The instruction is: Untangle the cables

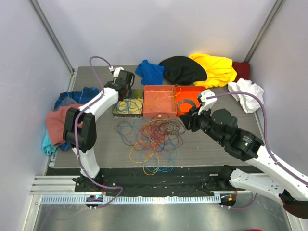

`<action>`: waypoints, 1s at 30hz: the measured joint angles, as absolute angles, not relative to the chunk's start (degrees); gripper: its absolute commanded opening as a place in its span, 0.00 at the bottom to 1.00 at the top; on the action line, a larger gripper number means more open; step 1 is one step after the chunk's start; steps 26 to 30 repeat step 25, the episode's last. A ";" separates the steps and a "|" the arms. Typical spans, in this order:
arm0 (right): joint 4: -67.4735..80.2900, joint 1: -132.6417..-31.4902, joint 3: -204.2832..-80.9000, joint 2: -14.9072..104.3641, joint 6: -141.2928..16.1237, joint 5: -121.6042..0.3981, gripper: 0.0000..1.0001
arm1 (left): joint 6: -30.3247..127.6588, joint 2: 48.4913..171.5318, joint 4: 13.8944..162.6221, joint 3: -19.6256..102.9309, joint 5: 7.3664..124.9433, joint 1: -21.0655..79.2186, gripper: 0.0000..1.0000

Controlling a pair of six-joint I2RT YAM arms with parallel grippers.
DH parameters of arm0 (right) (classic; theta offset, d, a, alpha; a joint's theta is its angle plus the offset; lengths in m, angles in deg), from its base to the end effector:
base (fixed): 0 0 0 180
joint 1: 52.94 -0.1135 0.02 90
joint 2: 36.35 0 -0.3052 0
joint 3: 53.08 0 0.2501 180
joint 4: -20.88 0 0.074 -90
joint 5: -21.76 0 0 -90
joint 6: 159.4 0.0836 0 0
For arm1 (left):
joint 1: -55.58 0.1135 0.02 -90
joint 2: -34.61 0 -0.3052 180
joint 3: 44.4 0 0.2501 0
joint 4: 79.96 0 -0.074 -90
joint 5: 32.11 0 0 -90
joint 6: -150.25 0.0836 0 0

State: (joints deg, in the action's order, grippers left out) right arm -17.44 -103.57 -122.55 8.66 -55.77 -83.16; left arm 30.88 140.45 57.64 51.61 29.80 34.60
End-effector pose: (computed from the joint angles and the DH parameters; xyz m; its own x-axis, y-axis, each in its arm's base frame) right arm 0.1322 0.1272 0.3958 -0.2863 0.0100 -0.9581 -0.5361 0.8271 0.1688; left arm 0.4251 -0.1209 0.2476 -0.6661 -0.2080 -0.7163 -0.3214 0.9466 0.0240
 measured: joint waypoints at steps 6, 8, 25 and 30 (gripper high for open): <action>-17.44 -103.57 -122.55 8.66 -55.77 -83.18 0.38 | 30.77 138.70 54.95 55.41 28.40 34.58 0.93; -17.40 -103.57 -122.46 8.66 -55.75 -83.21 0.39 | 30.58 135.75 54.67 53.75 28.44 34.36 1.00; -14.23 -103.57 -110.99 5.21 -52.51 -95.29 0.61 | 25.29 98.99 61.23 25.01 39.54 23.26 1.00; -14.23 -103.57 -110.99 5.21 -52.51 -95.29 0.61 | 25.29 98.99 61.23 25.01 39.54 23.26 1.00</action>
